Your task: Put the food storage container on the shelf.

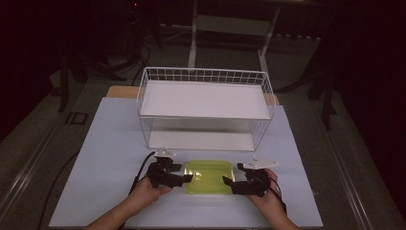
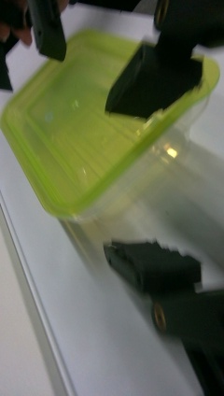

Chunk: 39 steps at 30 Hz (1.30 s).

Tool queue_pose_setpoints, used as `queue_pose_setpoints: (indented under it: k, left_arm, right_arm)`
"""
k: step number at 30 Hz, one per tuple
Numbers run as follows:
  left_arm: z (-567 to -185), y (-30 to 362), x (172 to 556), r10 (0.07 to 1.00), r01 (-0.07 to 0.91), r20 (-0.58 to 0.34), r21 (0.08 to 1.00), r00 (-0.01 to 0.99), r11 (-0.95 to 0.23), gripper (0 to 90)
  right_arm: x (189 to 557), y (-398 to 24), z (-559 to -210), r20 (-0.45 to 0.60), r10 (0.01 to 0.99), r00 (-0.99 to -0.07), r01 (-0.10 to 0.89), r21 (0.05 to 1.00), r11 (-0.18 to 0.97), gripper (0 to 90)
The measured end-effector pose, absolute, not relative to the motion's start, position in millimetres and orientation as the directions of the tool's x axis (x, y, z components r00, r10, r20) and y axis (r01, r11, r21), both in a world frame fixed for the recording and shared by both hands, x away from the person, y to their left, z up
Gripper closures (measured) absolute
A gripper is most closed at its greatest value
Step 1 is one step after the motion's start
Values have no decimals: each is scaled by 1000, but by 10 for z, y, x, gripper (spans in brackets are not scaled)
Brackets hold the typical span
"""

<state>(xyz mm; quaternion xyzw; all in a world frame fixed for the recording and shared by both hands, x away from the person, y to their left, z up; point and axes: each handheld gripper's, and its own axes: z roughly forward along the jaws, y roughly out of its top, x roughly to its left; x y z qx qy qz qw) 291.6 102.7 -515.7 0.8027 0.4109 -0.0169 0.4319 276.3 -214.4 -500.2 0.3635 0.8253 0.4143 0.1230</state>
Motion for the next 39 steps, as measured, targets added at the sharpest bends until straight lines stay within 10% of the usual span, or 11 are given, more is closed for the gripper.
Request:
queue_pose_setpoints:
  k: [18, 21, 39]
  left_arm:
    - [-5145, 993, 2831, 604, 690, -439, 670, 666, -274, 613]
    - [-5099, 983, 2793, 608, 691, -431, 663, 667, -288, 642]
    - [-5009, 941, 2652, 649, 709, -416, 646, 637, -282, 717]
  right_arm:
    - [2777, -2176, -5014, 273, 699, -661, 635, 699, 328, 415]
    - [2754, -2208, -4971, 264, 720, -642, 645, 693, 322, 600]
    - [2667, -2244, -4890, 306, 714, -630, 672, 677, 302, 695]
